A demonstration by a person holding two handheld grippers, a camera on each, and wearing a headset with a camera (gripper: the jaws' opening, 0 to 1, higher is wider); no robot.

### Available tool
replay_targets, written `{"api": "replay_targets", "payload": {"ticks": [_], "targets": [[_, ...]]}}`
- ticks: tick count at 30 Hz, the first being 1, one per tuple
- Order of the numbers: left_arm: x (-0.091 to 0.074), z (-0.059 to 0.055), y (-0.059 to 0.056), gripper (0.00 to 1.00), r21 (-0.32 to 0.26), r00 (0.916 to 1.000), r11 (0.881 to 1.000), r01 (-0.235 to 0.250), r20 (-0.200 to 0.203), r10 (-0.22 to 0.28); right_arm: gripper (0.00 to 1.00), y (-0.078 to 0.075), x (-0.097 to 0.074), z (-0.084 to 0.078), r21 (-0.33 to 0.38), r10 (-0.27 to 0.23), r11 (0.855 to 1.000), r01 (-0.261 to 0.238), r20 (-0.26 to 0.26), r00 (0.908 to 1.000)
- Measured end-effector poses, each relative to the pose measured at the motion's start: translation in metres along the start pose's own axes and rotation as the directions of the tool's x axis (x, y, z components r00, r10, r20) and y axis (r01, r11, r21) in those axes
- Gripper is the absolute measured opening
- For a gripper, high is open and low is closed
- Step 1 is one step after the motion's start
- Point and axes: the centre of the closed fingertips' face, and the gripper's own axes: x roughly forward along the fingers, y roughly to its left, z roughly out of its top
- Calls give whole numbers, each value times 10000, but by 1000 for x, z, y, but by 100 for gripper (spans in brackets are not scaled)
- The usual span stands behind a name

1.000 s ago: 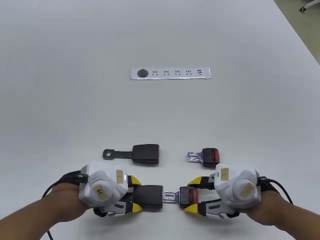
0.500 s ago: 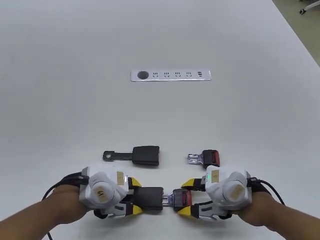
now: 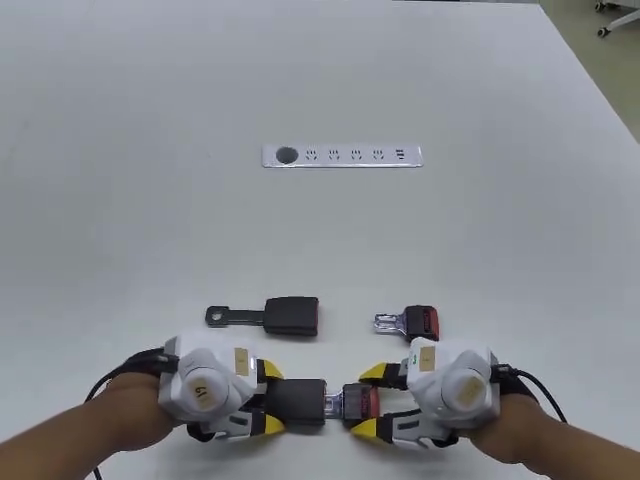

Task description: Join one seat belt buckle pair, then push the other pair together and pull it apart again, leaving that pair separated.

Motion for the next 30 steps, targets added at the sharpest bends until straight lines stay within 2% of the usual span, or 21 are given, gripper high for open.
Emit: {"api": "replay_targets", "payload": {"ticks": [11, 17, 22, 30], "targets": [[1, 7, -2, 32, 57, 10000, 10000, 55, -36, -55, 34, 4, 12, 5, 93, -71, 9999, 71, 19, 10000], [2, 8, -1, 33, 52, 10000, 10000, 40, -13, -40, 34, 11, 7, 6, -67, 78, 9999, -78, -32, 10000], [3, 7, -1, 33, 78, 10000, 9999, 84, 29, -84, 34, 4, 16, -3, -1, 170, 9999, -170, -80, 9998], [3, 6, -2, 33, 189, 9998, 9997, 132, 141, -135, 34, 5, 11, 2, -297, 91, 9995, -93, -74, 9999]]}}
